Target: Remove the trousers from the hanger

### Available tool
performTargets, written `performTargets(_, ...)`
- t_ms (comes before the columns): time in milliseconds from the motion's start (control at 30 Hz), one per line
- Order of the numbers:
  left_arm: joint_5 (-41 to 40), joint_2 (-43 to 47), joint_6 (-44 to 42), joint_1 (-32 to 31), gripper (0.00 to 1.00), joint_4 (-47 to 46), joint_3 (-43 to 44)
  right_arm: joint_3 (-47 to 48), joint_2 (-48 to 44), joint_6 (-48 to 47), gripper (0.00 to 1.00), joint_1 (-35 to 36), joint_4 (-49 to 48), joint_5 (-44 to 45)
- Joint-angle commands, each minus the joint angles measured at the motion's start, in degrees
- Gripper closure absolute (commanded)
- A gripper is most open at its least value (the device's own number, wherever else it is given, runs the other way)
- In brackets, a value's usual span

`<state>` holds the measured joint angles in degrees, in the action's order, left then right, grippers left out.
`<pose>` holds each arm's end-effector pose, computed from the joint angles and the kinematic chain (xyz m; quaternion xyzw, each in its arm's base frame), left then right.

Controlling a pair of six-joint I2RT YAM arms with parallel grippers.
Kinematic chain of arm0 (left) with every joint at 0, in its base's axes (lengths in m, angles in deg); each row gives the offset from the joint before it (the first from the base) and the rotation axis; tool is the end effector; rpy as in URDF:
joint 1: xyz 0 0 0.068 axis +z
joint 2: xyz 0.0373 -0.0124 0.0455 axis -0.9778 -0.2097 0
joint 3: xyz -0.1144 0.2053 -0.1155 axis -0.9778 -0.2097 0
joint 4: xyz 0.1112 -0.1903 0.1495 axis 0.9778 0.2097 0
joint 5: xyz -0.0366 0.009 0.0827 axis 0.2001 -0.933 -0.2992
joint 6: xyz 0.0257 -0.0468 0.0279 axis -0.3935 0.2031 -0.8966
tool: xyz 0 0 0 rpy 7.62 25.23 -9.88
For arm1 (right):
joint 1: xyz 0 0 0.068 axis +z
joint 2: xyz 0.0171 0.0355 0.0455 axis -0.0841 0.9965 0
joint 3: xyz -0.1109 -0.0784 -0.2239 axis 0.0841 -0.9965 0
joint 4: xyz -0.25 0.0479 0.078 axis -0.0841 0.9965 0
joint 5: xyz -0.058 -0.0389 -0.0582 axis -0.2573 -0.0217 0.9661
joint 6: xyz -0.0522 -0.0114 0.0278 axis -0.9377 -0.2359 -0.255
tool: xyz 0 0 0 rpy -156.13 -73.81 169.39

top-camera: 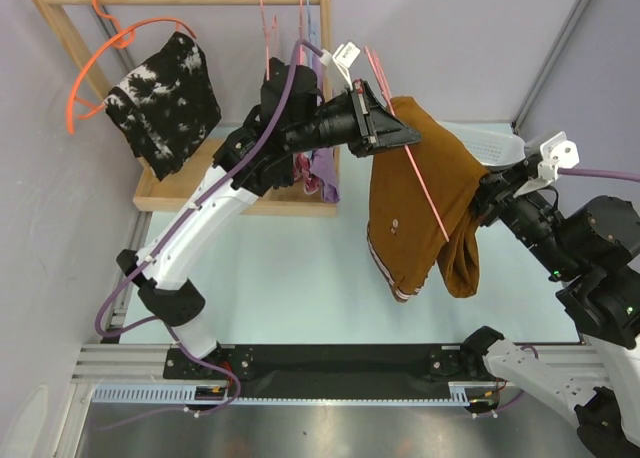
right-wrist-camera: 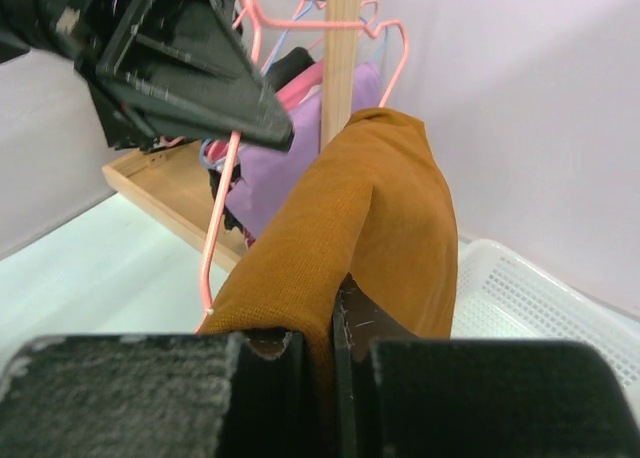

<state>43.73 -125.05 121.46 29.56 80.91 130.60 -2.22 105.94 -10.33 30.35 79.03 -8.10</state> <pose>0.2280 -0.2832 0.5273 0.0800 0.7181 -0.6302 0.2843 0.0861 0.0599 0.5121 -0.2258 0.6176 0.1846 0.7304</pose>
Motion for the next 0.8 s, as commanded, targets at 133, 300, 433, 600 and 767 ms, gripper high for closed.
performTargets(133, -2.1, 3.0, -5.4, -0.4, 1.00, 1.1, -6.5, 1.8, -1.2, 4.2, 1.00, 0.1, -22.5, 3.2)
performTargets(300, -2.4, 3.7, -5.6, -0.4, 1.00, 0.1, -10.1, 4.4, -1.0, 4.4, 1.00, 0.2, -23.7, 3.5)
performTargets(433, -2.1, 3.8, -5.6, -0.5, 1.00, -0.6, -12.0, 7.3, 0.0, 3.7, 1.00, 0.1, -22.6, 3.0)
performTargets(600, -2.5, 4.9, -6.3, -0.7, 1.00, -1.4, -15.7, 11.5, 1.7, 2.1, 1.00, 0.1, -20.7, 3.9)
performTargets(767, -2.7, 6.3, -6.2, -0.8, 1.00, -2.6, -20.4, 13.8, 2.0, 2.0, 1.00, 0.1, -22.1, 4.3)
